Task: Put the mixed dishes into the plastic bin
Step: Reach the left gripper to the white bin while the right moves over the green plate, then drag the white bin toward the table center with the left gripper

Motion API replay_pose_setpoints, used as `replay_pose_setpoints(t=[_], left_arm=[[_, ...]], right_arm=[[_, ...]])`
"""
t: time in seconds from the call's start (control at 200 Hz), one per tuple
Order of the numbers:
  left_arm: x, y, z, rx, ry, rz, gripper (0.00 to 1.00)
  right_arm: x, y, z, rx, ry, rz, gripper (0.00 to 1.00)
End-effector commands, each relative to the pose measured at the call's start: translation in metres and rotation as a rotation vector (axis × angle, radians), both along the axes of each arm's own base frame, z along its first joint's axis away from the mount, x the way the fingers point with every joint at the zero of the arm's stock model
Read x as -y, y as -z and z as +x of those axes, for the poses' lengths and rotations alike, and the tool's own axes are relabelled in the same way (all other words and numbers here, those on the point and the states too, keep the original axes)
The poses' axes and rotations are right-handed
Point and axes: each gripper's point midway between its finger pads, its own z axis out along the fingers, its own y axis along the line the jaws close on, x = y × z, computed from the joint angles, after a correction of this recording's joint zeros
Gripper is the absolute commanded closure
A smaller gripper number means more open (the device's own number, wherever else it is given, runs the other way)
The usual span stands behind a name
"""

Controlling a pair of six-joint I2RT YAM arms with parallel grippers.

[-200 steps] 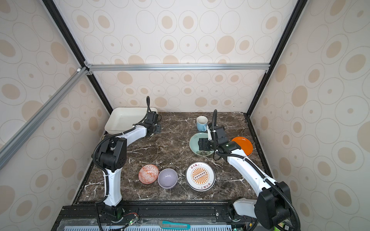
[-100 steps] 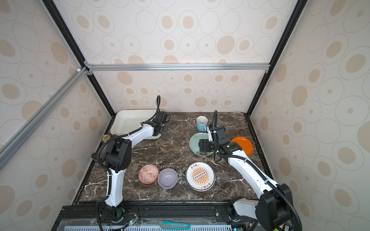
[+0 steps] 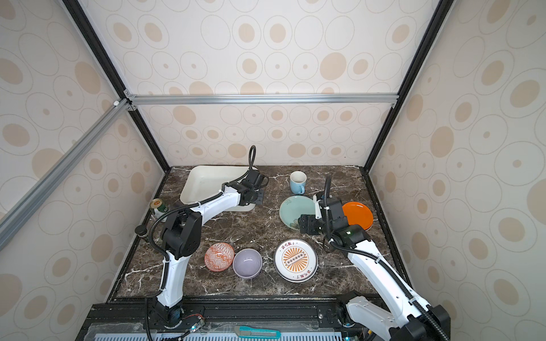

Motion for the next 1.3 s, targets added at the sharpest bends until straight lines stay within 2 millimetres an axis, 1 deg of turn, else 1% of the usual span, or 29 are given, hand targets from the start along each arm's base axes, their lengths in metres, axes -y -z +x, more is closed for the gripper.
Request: replay_pose_setpoints(t=[0.0,0.155,0.25,0.33,0.41,0.49,0.53,0.585,0.6,0.685,0.74,0.795,0.825,0.84,0.895,0.905,0.96,1.03,1.065,1.135,1.18,1.295], left_arm=[[0.033,-0.022,-0.005,0.017,0.003,-0.092,0.91],[0.066,-0.025,-0.020,0.014,0.048,-0.142,0.90],[0.080,-0.026,-0.026,0.012,0.072,-0.153,0.86],[0.087,-0.028,-0.030,0.007,0.091,-0.157,0.76],[0.087,-0.033,-0.034,0.007,0.104,-0.160,0.59],[0.081,-0.047,-0.039,0.033,0.114,-0.158,0.47],[0.076,-0.061,-0.041,0.063,0.117,-0.152,0.42],[0.061,-0.076,-0.043,0.102,0.106,-0.124,0.38],[0.056,-0.084,-0.044,0.118,0.101,-0.115,0.37],[0.021,-0.104,-0.044,0.160,0.055,-0.059,0.32],[-0.009,-0.114,-0.043,0.178,0.018,-0.039,0.30],[-0.044,-0.119,-0.041,0.189,-0.036,-0.028,0.29],[-0.064,-0.116,-0.040,0.188,-0.067,-0.018,0.28],[-0.075,-0.118,-0.039,0.195,-0.087,-0.019,0.27],[-0.115,-0.111,-0.038,0.184,-0.152,-0.020,0.26],[-0.122,-0.113,-0.038,0.189,-0.164,-0.026,0.26],[-0.160,-0.108,-0.036,0.183,-0.226,-0.028,0.25],[-0.199,-0.100,-0.035,0.169,-0.285,-0.001,0.24],[-0.215,-0.096,-0.033,0.159,-0.308,0.021,0.24],[-0.237,-0.089,-0.029,0.135,-0.328,0.074,0.23],[-0.247,-0.082,-0.025,0.113,-0.334,0.098,0.23],[-0.261,-0.064,-0.014,0.065,-0.337,0.127,0.22]], right_arm=[[0.005,0.003,-0.014,-0.025,0.022,0.019,0.12],[0.010,-0.003,-0.022,-0.006,0.029,0.017,0.12],[0.011,-0.003,-0.025,-0.019,0.026,0.011,0.12],[0.011,-0.001,-0.027,-0.034,0.020,0.006,0.12],[0.010,-0.002,-0.028,-0.039,0.014,0.007,0.11],[0.010,-0.002,-0.027,-0.040,0.017,0.006,0.11],[0.010,-0.003,-0.026,-0.038,0.017,0.004,0.11],[0.009,-0.004,-0.024,-0.040,0.017,0.005,0.11],[0.008,-0.005,-0.023,-0.040,0.016,0.005,0.11],[0.006,-0.004,-0.018,-0.054,0.011,0.004,0.11],[0.002,-0.004,-0.015,-0.063,0.006,0.010,0.11],[-0.002,-0.003,-0.011,-0.071,0.001,0.018,0.11],[-0.004,-0.003,-0.009,-0.077,0.000,0.023,0.11],[-0.005,-0.002,-0.008,-0.080,-0.002,0.027,0.12],[-0.010,-0.002,-0.003,-0.087,-0.009,0.036,0.12],[-0.011,-0.002,-0.003,-0.087,-0.012,0.036,0.12],[-0.017,-0.002,0.002,-0.088,-0.021,0.026,0.12],[-0.025,-0.002,0.007,-0.090,-0.039,-0.002,0.12],[-0.030,-0.001,0.010,-0.096,-0.049,-0.014,0.12],[-0.040,0.001,0.015,-0.108,-0.071,-0.028,0.12],[-0.046,0.002,0.019,-0.116,-0.082,-0.029,0.12],[-0.058,0.005,0.026,-0.132,-0.105,-0.031,0.12]])
